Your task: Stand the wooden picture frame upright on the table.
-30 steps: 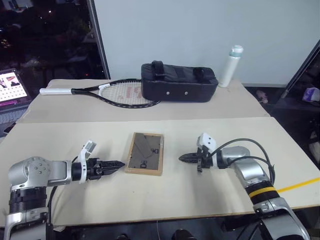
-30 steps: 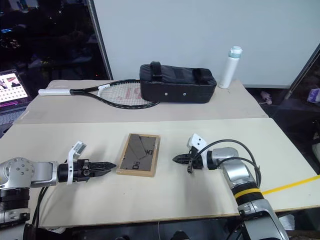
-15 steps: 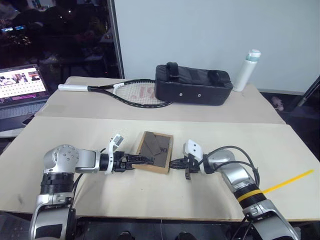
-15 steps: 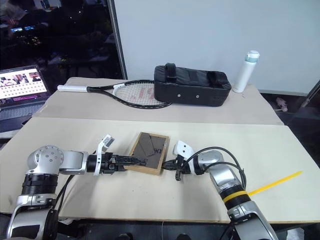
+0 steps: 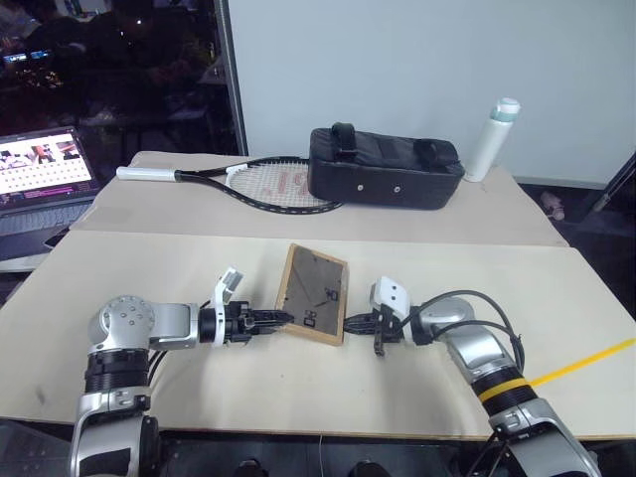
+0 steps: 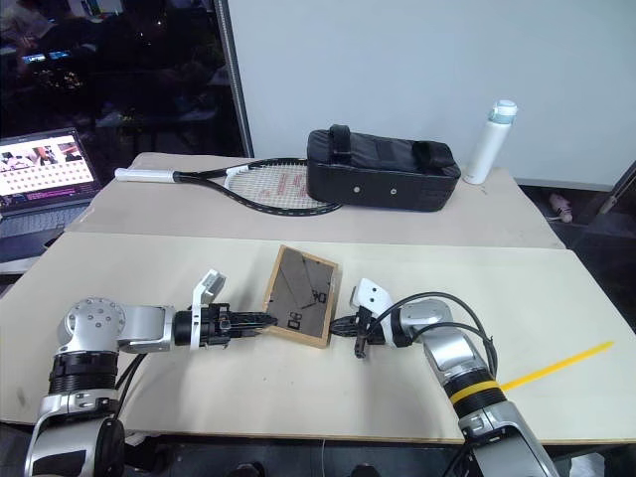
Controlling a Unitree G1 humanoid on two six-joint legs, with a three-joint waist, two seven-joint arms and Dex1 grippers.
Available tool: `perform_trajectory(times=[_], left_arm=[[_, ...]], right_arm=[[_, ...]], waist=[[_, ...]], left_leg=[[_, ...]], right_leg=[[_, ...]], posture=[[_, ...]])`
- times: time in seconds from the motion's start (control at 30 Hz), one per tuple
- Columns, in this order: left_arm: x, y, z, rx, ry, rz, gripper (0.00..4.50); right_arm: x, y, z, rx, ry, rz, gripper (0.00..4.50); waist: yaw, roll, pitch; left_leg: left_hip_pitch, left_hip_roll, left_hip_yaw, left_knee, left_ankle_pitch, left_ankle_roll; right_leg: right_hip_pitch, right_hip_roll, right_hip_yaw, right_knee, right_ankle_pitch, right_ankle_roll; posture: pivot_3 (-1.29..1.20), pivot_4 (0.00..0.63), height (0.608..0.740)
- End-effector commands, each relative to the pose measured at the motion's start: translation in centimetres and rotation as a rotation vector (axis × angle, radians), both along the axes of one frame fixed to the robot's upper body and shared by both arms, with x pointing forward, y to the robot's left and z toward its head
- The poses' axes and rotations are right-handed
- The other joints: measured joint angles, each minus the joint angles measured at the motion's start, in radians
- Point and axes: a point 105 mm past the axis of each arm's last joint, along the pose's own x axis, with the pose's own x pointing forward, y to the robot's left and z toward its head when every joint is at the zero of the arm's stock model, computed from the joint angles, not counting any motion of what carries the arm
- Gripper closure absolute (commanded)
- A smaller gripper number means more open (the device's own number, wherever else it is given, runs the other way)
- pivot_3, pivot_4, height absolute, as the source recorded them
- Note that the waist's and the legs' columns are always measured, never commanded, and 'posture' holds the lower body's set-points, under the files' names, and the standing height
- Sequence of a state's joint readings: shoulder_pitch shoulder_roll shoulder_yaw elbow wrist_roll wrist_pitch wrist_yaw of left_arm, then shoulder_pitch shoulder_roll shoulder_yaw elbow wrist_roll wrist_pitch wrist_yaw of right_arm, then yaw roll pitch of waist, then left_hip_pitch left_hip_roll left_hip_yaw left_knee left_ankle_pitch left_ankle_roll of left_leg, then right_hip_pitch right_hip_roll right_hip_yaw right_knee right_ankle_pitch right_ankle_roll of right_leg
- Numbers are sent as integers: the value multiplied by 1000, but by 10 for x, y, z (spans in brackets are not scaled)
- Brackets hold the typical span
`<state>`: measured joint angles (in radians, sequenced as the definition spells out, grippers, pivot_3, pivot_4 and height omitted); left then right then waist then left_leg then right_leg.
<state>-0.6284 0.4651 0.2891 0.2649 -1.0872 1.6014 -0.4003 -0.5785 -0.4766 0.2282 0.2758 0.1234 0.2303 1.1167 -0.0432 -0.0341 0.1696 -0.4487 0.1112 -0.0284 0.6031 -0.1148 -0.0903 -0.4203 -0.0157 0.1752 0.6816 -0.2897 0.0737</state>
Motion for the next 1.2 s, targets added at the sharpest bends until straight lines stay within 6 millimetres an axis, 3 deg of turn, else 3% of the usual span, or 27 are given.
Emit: perform_trajectory(times=[0.03, 0.17, 0.3, 0.4, 0.47, 0.77, 0.9, 1.2], left_arm=[[-5, -2, 14, -14, -59, -44, 3350], [-4, -3, 23, -33, -97, -46, 3350], [-2, -8, 25, -42, -108, -49, 3350], [-4, -15, 30, -62, -127, -71, 3350], [-5, -19, 37, -94, -150, -89, 3350], [-21, -30, 56, -162, -234, -185, 3350], [-22, -30, 57, -162, -231, -186, 3350], [-18, -25, 48, -134, -202, -150, 3350]], right_arm=[[5, -26, 49, 73, -59, -52, 4500], [4, -33, 113, 292, -62, -79, 4500], [-4, -19, 137, 388, -3, -27, 4500], [-16, -1, 135, 418, 97, 46, 3736], [-13, 5, 127, 399, 103, 35, 3136], [7, 1, 101, 381, 191, -49, 83], [4, 8, 100, 381, 210, -9, 83], [-33, 26, 112, 399, 185, 211, 83]], waist=[[0, 0, 0], [-10, 0, 0], [-21, 0, 0], [-21, 0, 0], [-22, 0, 0], [-22, 0, 0], [-27, 0, 0], [-26, 0, 1]], left_leg=[[-2, 0, 0, 0, 0, 0], [-3, 0, 0, -1, 0, 0], [-3, 0, -1, -3, 0, 0], [-3, 0, -1, -3, 0, 0], [-4, 0, -1, -3, 0, 0], [-6, 0, -2, -2, 0, 0], [-6, 0, -2, -2, 0, 0], [-6, 0, -2, -2, 0, 0]], right_leg=[[-1, 0, 0, 0, 0, 0], [-3, 0, 0, 0, 0, 0], [-3, 0, 0, 0, 0, 0], [-3, 0, -1, -1, 0, 0], [-4, 0, -1, -1, 0, 0], [-4, 0, -1, -2, 0, 0], [-5, 0, -2, -2, 0, 0], [-4, 0, -2, -2, 0, 0]], posture=[[0, 150, 696], [0, 150, 696], [0, 150, 696], [0, 150, 696], [0, 150, 696], [0, 150, 696], [0, 150, 696], [0, 150, 696]])
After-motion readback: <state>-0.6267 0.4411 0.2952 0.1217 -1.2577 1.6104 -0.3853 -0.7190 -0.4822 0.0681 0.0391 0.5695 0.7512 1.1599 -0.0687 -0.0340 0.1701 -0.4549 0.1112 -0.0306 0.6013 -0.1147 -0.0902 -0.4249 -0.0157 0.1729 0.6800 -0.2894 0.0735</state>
